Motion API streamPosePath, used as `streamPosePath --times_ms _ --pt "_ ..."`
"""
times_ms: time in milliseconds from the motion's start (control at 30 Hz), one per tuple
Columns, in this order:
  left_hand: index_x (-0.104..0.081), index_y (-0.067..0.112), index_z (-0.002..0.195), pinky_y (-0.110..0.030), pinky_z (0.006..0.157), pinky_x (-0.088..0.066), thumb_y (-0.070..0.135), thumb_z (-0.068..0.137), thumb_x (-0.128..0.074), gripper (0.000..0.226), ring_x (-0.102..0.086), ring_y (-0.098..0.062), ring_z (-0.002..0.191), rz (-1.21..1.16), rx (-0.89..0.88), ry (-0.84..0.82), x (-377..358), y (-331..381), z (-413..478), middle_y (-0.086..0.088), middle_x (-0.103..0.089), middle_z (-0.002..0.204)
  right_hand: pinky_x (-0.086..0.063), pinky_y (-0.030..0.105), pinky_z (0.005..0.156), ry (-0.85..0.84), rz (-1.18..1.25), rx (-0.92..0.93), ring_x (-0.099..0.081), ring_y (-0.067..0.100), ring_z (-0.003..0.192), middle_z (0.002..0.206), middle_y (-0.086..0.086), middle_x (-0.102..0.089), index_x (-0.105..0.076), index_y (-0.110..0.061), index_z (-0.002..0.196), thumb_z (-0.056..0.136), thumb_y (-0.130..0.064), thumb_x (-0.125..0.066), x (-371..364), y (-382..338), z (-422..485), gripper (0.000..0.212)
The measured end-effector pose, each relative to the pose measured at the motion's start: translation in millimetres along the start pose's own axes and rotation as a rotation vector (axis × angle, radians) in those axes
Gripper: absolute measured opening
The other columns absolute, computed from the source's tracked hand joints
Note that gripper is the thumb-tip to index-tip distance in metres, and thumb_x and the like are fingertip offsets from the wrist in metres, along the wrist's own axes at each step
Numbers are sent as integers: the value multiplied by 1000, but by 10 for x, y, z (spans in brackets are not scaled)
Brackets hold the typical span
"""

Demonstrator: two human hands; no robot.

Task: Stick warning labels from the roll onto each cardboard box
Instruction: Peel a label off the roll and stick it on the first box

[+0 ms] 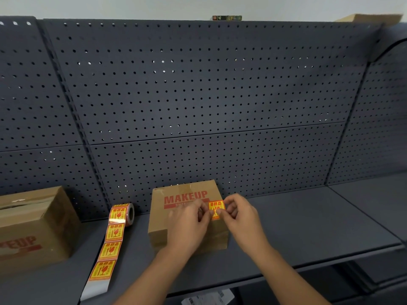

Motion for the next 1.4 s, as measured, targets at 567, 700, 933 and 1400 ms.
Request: streamPosePath --times_ms 567,700,933,1400 --pt "-59 37 82 -32 79 -38 50 95 -65 19 -51 -2 82 -39 0 52 -41 -78 -31 21 -56 79 -44 18 61 -28 71 -202 -61 13 73 84 -1 -66 -63 -20 95 104 -17 -56 -90 192 -51 11" --pt "-60 38 85 -33 82 -38 46 95 -67 14 -50 -3 89 -48 19 35 -37 -72 -5 20 -54 88 -44 24 60 -77 2 -216 -62 14 75 82 -2 -67 -62 -18 91 102 -38 -60 -71 109 64 23" --pt "-61 36 90 -33 83 -39 45 95 -64 10 -50 -5 89 -14 19 37 -51 -71 0 18 -52 89 -45 24 62 -119 -13 -246 -63 12 76 84 -2 -67 -61 -18 94 100 -48 -61 -148 182 51 31" --pt "-57 32 94 -35 83 -48 48 98 -50 18 -63 -10 85 141 21 68 -110 -45 117 14 -64 91 -36 32 55 -138 -136 -243 -50 13 63 75 -1 -58 -45 -18 82 106 -29 -47 -220 103 151 26"
Point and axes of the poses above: each hand's wrist, its own z-axis towards the middle knuckle, its own x-axis out of the back of the hand, y = z × x, the point moved 6 cm from there along z, towards the middle knuckle
